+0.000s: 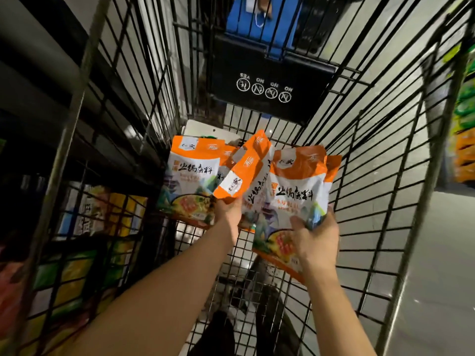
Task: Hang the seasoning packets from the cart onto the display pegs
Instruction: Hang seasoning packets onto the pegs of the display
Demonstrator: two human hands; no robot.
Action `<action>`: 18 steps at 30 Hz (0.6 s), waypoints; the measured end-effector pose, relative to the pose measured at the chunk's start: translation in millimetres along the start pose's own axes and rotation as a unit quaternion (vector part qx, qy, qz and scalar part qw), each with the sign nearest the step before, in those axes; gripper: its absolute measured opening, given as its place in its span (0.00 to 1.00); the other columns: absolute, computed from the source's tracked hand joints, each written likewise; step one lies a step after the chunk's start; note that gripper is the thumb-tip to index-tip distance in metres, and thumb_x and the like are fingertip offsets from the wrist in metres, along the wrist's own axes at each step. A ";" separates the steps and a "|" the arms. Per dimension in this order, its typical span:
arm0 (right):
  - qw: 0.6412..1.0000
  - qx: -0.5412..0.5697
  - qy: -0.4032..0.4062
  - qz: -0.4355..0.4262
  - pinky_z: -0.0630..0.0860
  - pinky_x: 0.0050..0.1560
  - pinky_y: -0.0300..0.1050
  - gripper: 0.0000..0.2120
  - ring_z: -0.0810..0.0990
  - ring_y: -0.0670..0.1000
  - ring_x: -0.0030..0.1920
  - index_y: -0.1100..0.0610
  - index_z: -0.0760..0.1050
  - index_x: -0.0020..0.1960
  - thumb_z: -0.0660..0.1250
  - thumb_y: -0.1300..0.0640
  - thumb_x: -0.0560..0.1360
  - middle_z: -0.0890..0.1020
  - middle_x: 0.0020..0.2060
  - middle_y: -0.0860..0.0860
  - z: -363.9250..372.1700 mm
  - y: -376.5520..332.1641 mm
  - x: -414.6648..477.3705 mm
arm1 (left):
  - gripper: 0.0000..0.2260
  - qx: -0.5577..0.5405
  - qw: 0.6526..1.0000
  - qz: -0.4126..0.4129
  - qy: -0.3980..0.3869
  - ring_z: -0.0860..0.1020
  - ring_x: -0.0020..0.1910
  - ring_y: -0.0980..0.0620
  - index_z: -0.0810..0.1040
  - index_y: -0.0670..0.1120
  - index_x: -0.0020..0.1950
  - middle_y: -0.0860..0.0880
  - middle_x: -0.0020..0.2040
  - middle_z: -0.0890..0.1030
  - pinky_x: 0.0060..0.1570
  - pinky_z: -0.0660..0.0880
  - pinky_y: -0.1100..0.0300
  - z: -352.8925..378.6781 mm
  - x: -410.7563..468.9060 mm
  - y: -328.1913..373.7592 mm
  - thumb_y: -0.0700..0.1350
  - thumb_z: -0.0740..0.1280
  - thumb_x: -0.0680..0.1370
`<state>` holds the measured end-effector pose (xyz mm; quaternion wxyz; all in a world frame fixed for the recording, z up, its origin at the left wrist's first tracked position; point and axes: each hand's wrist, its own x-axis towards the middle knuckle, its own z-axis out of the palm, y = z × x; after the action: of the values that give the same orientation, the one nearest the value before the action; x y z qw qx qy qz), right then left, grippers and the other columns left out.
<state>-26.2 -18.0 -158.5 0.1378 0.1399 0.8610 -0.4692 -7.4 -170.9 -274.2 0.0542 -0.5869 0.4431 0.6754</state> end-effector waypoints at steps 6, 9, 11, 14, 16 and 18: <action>0.999 0.030 -0.038 0.000 0.80 0.61 0.58 0.18 0.84 0.51 0.55 0.51 0.75 0.63 0.73 0.64 0.76 0.85 0.52 0.46 6.2 -3.6 -0.4 | 0.06 0.050 0.948 0.298 0.100 0.77 0.41 0.65 0.75 0.46 0.57 0.57 0.46 0.79 0.41 0.72 0.69 -76.2 -42.9 63.5 0.40 0.68 0.82; 0.996 -0.022 -0.074 -0.044 0.79 0.60 0.54 0.19 0.82 0.49 0.53 0.48 0.72 0.63 0.73 0.62 0.77 0.83 0.50 0.43 11.4 -6.4 -3.9 | 0.03 0.051 0.915 0.382 0.120 0.76 0.40 0.73 0.75 0.49 0.55 0.60 0.46 0.77 0.45 0.71 0.76 -115.4 -63.0 86.5 0.41 0.66 0.83; 0.990 -0.062 -0.092 -0.087 0.80 0.55 0.52 0.18 0.82 0.50 0.51 0.49 0.72 0.64 0.72 0.60 0.78 0.82 0.49 0.42 13.6 -8.9 -7.7 | 0.05 0.050 0.915 0.385 0.110 0.74 0.45 0.79 0.75 0.53 0.54 0.66 0.47 0.78 0.46 0.68 0.80 -129.2 -70.2 96.1 0.42 0.66 0.84; 0.980 -0.086 -0.136 -0.117 0.81 0.52 0.53 0.18 0.83 0.51 0.52 0.49 0.72 0.67 0.71 0.56 0.79 0.83 0.49 0.43 19.9 -8.7 -8.8 | 0.06 0.029 0.957 0.282 0.060 0.82 0.45 0.66 0.79 0.53 0.47 0.65 0.39 0.83 0.39 0.75 0.72 -138.7 -64.6 92.8 0.49 0.65 0.84; 0.979 -0.056 -0.177 -0.084 0.80 0.58 0.52 0.20 0.83 0.47 0.55 0.47 0.72 0.70 0.71 0.56 0.80 0.84 0.55 0.44 24.4 -6.3 -6.8 | 0.11 0.001 0.986 0.167 0.010 0.85 0.37 0.55 0.81 0.50 0.49 0.54 0.39 0.86 0.30 0.77 0.63 -134.8 -60.2 81.9 0.55 0.65 0.83; 0.969 -0.001 -0.245 -0.027 0.81 0.55 0.44 0.19 0.84 0.43 0.52 0.48 0.73 0.70 0.69 0.60 0.81 0.85 0.57 0.47 29.5 -7.9 -12.1 | 0.14 0.008 0.994 0.101 -0.028 0.81 0.28 0.53 0.80 0.48 0.49 0.52 0.35 0.86 0.25 0.75 0.61 -127.2 -56.0 67.2 0.57 0.63 0.83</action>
<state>-14.8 -48.4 -163.4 0.3321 -0.0034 0.8049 -0.4917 64.6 -270.6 -180.8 0.0025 -0.5193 0.5037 0.6903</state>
